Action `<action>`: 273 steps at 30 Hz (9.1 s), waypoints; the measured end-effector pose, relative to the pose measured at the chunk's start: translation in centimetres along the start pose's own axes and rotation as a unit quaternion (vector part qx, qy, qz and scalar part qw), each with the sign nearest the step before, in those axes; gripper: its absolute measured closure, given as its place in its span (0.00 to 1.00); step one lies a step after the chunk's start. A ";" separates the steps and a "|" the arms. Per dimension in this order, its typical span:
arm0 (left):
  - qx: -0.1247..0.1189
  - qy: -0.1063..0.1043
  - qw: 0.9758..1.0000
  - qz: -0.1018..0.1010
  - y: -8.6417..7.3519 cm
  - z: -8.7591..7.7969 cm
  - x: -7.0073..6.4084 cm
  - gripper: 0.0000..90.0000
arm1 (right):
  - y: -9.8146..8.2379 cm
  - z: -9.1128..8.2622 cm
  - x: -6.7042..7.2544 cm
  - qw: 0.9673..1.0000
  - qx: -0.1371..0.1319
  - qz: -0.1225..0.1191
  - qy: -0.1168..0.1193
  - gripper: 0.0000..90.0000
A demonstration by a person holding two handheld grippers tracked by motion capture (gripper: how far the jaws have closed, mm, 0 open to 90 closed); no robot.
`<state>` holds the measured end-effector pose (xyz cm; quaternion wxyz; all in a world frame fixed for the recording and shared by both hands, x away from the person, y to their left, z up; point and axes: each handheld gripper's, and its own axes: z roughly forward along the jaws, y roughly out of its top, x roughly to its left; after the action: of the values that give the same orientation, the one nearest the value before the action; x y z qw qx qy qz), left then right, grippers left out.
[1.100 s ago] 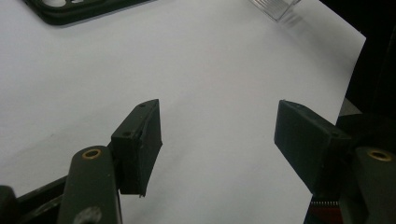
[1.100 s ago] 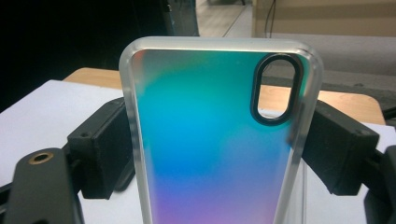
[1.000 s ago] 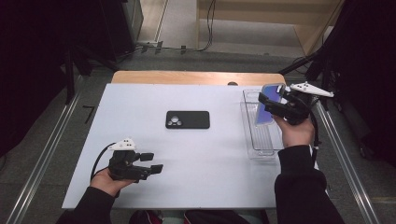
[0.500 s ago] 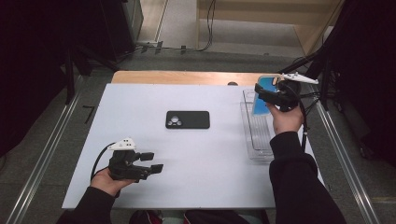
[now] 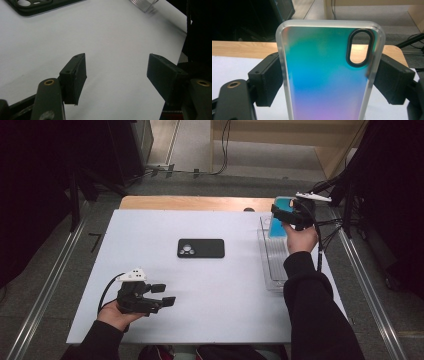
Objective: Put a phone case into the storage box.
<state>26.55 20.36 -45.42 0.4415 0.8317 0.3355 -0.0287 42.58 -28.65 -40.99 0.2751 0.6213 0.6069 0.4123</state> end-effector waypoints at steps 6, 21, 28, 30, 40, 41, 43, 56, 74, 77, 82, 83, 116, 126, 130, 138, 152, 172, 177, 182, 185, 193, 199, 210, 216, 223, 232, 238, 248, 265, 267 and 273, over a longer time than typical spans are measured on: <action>0.000 -0.001 1.000 0.000 0.0 0.1 0.0 0.36 | -0.3 1.7 -0.2 1.000 -0.003 0.004 -0.008 0.16; -0.008 -0.005 1.000 -0.010 0.0 -0.1 0.5 0.36 | -1.2 4.8 -0.1 0.999 0.004 -0.004 -0.032 0.16; -0.007 -0.004 1.000 -0.009 0.0 0.0 0.4 0.36 | -1.2 5.3 0.0 0.999 0.008 -0.014 -0.035 0.16; -0.007 -0.004 1.000 -0.009 0.0 0.0 0.4 0.36 | -1.3 5.5 0.1 0.999 0.012 -0.013 -0.034 0.15; -0.006 -0.005 1.000 -0.010 0.0 0.0 0.4 0.36 | -1.2 5.8 0.5 0.999 0.014 -0.021 -0.033 0.15; -0.006 -0.006 1.000 -0.010 0.0 0.0 0.4 0.36 | -1.1 5.8 0.5 0.999 0.015 -0.023 -0.034 0.15; -0.006 -0.005 1.000 -0.010 0.0 -0.1 0.5 0.36 | -1.0 5.8 0.7 0.999 0.012 -0.023 -0.034 0.15; -0.008 -0.003 1.000 -0.011 0.0 -0.1 0.4 0.36 | -1.1 5.8 0.9 0.999 0.014 -0.032 -0.035 0.11; -0.005 0.000 1.000 -0.012 0.0 0.0 0.6 0.36 | -1.2 4.9 0.5 0.999 0.033 -0.025 -0.018 0.01; -0.003 0.000 1.000 -0.014 0.1 0.0 0.6 0.36 | -1.2 4.3 0.4 0.999 0.038 -0.021 -0.019 0.01; 0.000 0.001 1.000 -0.025 0.1 0.1 0.8 0.36 | -1.3 3.1 0.2 0.998 0.059 -0.009 -0.003 0.01; 0.000 0.000 1.000 -0.028 0.1 0.1 0.9 0.36 | -1.4 2.9 0.2 0.998 0.066 -0.006 0.003 0.01; 0.004 0.002 0.999 -0.044 0.2 0.0 1.5 0.35 | -4.2 -5.3 3.4 0.979 0.095 -0.055 0.171 0.06; 0.000 -0.002 0.999 -0.046 0.4 -0.1 1.9 0.35 | -5.7 -7.9 4.3 0.967 0.101 -0.073 0.224 0.14; -0.003 -0.003 0.999 -0.049 0.4 -0.2 2.1 0.35 | -6.1 -8.8 4.7 0.961 0.105 -0.080 0.241 0.14; -0.002 -0.004 0.999 -0.046 0.5 -0.2 2.1 0.35 | -7.1 -9.6 5.9 0.950 0.114 -0.105 0.273 0.14; -0.003 -0.001 0.999 -0.046 0.5 -0.4 1.9 0.35 | -7.9 -9.3 8.6 0.937 0.128 -0.120 0.302 0.14; -0.007 0.003 0.999 -0.050 0.2 -0.8 1.9 0.35 | -6.6 -7.0 12.1 0.942 0.132 -0.123 0.284 0.14; -0.009 0.004 0.999 -0.052 0.2 -0.8 2.0 0.35 | -5.9 -5.7 13.2 0.942 0.133 -0.123 0.282 0.14; -0.011 0.005 0.999 -0.053 0.1 -1.0 1.9 0.35 | -5.4 -3.7 14.3 0.944 0.139 -0.118 0.273 0.14; -0.011 0.005 0.998 -0.053 0.1 -1.0 1.9 0.35 | -5.1 -2.6 14.8 0.947 0.142 -0.121 0.261 0.15; -0.012 0.004 0.998 -0.054 0.1 -1.0 1.9 0.35 | -4.2 -0.2 15.8 0.952 0.145 -0.122 0.240 0.15; -0.010 0.000 0.999 -0.053 0.1 -0.9 1.8 0.35 | -4.2 2.0 16.2 0.956 0.150 -0.111 0.227 0.15; -0.013 -0.004 0.998 -0.055 0.1 -0.9 2.0 0.35 | -4.8 5.5 16.4 0.964 0.149 -0.109 0.192 0.55; -0.014 -0.003 0.998 -0.055 0.1 -0.9 2.0 0.36 | -5.5 7.0 16.1 0.963 0.155 -0.087 0.204 0.90; -0.015 -0.002 0.998 -0.055 0.1 -0.9 2.0 0.35 | -6.3 8.4 16.0 0.963 0.162 -0.098 0.190 0.97; -0.016 -0.004 0.998 -0.054 0.1 -0.9 2.1 0.36 | -7.3 10.6 15.8 0.965 0.177 -0.098 0.167 0.97; -0.016 -0.004 0.998 -0.053 0.1 -1.0 2.1 0.35 | -7.9 11.3 16.0 0.965 0.186 -0.098 0.157 0.97; -0.015 -0.003 0.999 -0.052 0.2 -0.9 2.0 0.36 | -8.4 10.0 15.7 0.960 0.201 -0.107 0.162 0.97; -0.013 -0.001 0.999 -0.051 0.2 -0.8 2.0 0.36 | -10.4 6.9 15.3 0.951 0.214 -0.114 0.190 0.97; -0.013 -0.001 0.999 -0.050 0.2 -0.8 2.0 0.36 | -10.8 6.5 15.4 0.950 0.217 -0.118 0.193 0.97; -0.012 0.001 0.999 -0.050 0.3 -0.7 2.0 0.36 | -11.6 5.6 15.5 0.947 0.216 -0.118 0.207 0.97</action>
<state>28.06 21.87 -45.46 0.4492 0.8087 0.3769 -0.0460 39.98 -11.24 -50.87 0.0488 0.4902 0.7944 0.3552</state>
